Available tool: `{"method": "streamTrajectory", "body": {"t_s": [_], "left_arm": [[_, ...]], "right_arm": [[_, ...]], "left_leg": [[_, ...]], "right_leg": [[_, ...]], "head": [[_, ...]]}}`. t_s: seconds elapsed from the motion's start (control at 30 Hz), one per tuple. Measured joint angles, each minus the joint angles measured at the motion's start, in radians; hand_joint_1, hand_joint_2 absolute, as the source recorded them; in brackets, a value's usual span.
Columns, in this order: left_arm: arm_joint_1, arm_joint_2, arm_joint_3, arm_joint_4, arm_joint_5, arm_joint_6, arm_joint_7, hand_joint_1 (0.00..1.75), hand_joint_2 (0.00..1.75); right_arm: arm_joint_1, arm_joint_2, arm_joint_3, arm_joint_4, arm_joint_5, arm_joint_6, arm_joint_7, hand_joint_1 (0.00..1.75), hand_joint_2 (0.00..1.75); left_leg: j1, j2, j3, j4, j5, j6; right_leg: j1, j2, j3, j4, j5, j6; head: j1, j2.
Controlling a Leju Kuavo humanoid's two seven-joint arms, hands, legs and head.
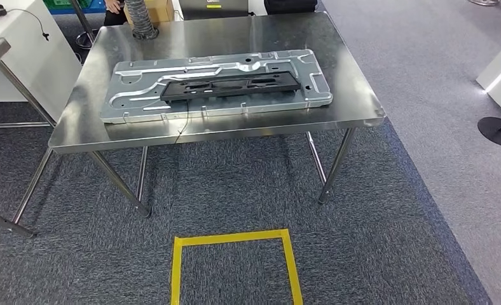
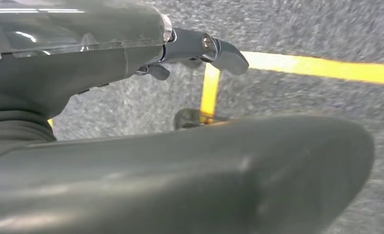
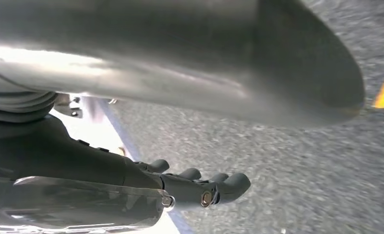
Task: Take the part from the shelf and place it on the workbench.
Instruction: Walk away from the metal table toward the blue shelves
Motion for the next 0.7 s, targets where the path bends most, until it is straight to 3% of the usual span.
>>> {"method": "streamTrajectory", "body": {"t_s": [0.03, 0.07, 0.1, 0.17, 0.23, 0.27, 0.33, 0.37, 0.4, 0.43, 0.5, 0.53, 0.57, 0.6, 0.63, 0.7], "left_arm": [[0.0, 0.0, 0.0, 0.0, -0.001, 0.0, 0.0, 0.0, 0.0], [0.0, 0.0, 0.0, 0.0, -0.003, 0.0, 0.0, 0.0, 0.0], [0.0, 0.0, 0.0, 0.0, -0.004, 0.0, 0.0, 0.0, 0.0], [-0.003, 0.0, -0.001, 0.0, -0.009, -0.001, -0.001, 0.0, 0.0], [-0.007, 0.0, -0.002, 0.0, -0.014, -0.003, -0.005, 0.0, 0.0], [-0.009, 0.001, -0.002, 0.0, -0.016, -0.003, -0.007, 0.0, 0.0], [-0.008, 0.0, -0.003, 0.0, -0.017, -0.004, -0.009, 0.0, 0.0], [-0.008, 0.0, -0.003, 0.001, -0.018, -0.004, -0.009, 0.0, 0.0], [-0.009, 0.0, -0.003, 0.001, -0.018, -0.004, -0.009, 0.0, 0.0], [-0.009, -0.001, -0.004, 0.001, -0.019, -0.004, -0.01, 0.0, 0.0], [-0.009, 0.0, -0.005, 0.001, -0.02, -0.003, -0.011, 0.0, 0.0], [-0.009, 0.0, -0.006, 0.001, -0.02, -0.003, -0.011, 0.0, 0.0], [-0.008, 0.0, -0.006, 0.001, -0.02, -0.003, -0.011, 0.0, 0.0], [-0.008, 0.0, -0.007, 0.001, -0.02, -0.003, -0.011, 0.0, 0.0], [-0.008, -0.001, -0.007, 0.001, -0.019, -0.003, -0.011, 0.0, 0.0], [-0.007, -0.002, -0.007, 0.001, -0.018, -0.003, -0.01, 0.0, 0.0]], "right_arm": [[0.0, 0.0, 0.001, 0.0, 0.0, 0.001, 0.0, 0.0, 0.0], [0.0, 0.0, 0.003, 0.0, 0.0, 0.002, 0.0, 0.0, 0.0], [0.0, 0.0, 0.004, 0.0, -0.001, 0.003, -0.002, 0.0, 0.0], [0.0, 0.0, 0.004, 0.0, -0.002, -0.002, -0.012, 0.0, 0.0], [0.0, 0.0, 0.005, 0.0, -0.003, -0.008, -0.026, 0.0, 0.0], [0.0, 0.0, 0.005, 0.0, -0.003, -0.01, -0.03, 0.0, 0.0], [0.0, 0.0, 0.005, 0.001, -0.003, -0.011, -0.037, 0.0, 0.0], [0.0, -0.001, 0.005, 0.001, -0.003, -0.014, -0.04, 0.0, 0.0], [0.001, -0.001, 0.005, 0.002, -0.003, -0.017, -0.045, 0.0, 0.0], [0.002, 0.0, 0.005, 0.002, -0.003, -0.02, -0.051, 0.0, 0.0], [0.002, 0.0, 0.005, 0.003, -0.003, -0.025, -0.06, 0.0, 0.0], [0.002, 0.0, 0.005, 0.003, -0.003, -0.025, -0.063, 0.0, 0.0], [0.002, 0.001, 0.005, 0.003, -0.003, -0.026, -0.064, 0.0, 0.0], [0.002, 0.0, 0.005, 0.003, -0.003, -0.026, -0.065, 0.0, 0.0], [0.002, 0.0, 0.005, 0.003, -0.003, -0.025, -0.064, 0.0, 0.0], [0.0, 0.0, 0.006, 0.003, -0.003, -0.023, -0.059, 0.0, 0.0]], "left_leg": [[0.001, 0.0, -0.006, 0.05, -0.012, -0.002], [0.002, 0.0, 0.004, 0.069, 0.001, -0.003], [0.002, 0.0, 0.031, 0.054, 0.029, -0.002], [0.002, 0.0, 0.133, -0.073, 0.067, 0.005], [-0.003, -0.001, 0.221, -0.21, 0.052, 0.017], [-0.005, -0.002, 0.238, -0.244, 0.041, 0.023], [-0.007, 0.0, 0.23, -0.258, 0.051, 0.04], [-0.006, 0.001, 0.222, -0.26, 0.061, 0.05], [-0.004, 0.003, 0.211, -0.262, 0.072, 0.059], [-0.003, 0.004, 0.198, -0.264, 0.085, 0.066], [-0.005, 0.005, 0.169, -0.263, 0.107, 0.07], [-0.005, 0.005, 0.154, -0.261, 0.117, 0.069], [-0.006, 0.005, 0.14, -0.259, 0.127, 0.067], [-0.005, 0.005, 0.125, -0.256, 0.137, 0.065], [-0.005, 0.005, 0.112, -0.251, 0.145, 0.062], [-0.005, 0.004, 0.09, -0.24, 0.157, 0.053]], "right_leg": [[0.002, 0.0, -0.017, 0.004, 0.01, 0.0], [0.003, 0.0, -0.034, 0.009, 0.019, 0.001], [0.004, 0.0, -0.051, 0.015, 0.028, 0.003], [0.006, 0.0, -0.08, 0.028, 0.042, 0.008], [0.007, 0.0, -0.096, 0.038, 0.055, 0.018], [0.007, -0.001, -0.1, 0.04, 0.062, 0.024], [0.004, -0.001, -0.106, 0.04, 0.074, 0.036], [0.003, 0.001, -0.112, 0.048, 0.064, 0.042], [0.002, 0.004, -0.123, 0.071, 0.036, 0.048], [-0.001, 0.006, -0.139, 0.116, -0.011, 0.053], [-0.006, 0.007, -0.174, 0.245, -0.109, 0.061], [-0.008, 0.007, -0.182, 0.301, -0.131, 0.064], [-0.01, 0.007, -0.176, 0.328, -0.128, 0.067], [-0.012, 0.007, -0.152, 0.319, -0.104, 0.068], [-0.013, 0.007, -0.109, 0.27, -0.073, 0.069], [-0.014, 0.008, 0.0, 0.115, -0.044, 0.065]], "head": [[0.0, 0.0], [0.0, 0.0], [0.0, 0.0], [0.0, 0.0], [0.0, 0.0], [0.0, 0.0], [0.0, 0.0], [0.0, 0.0], [0.0, 0.0], [0.0, 0.0], [0.0, 0.0], [0.0, 0.0], [0.0, 0.0], [0.0, 0.0], [0.0, 0.0], [0.0, 0.0]]}}
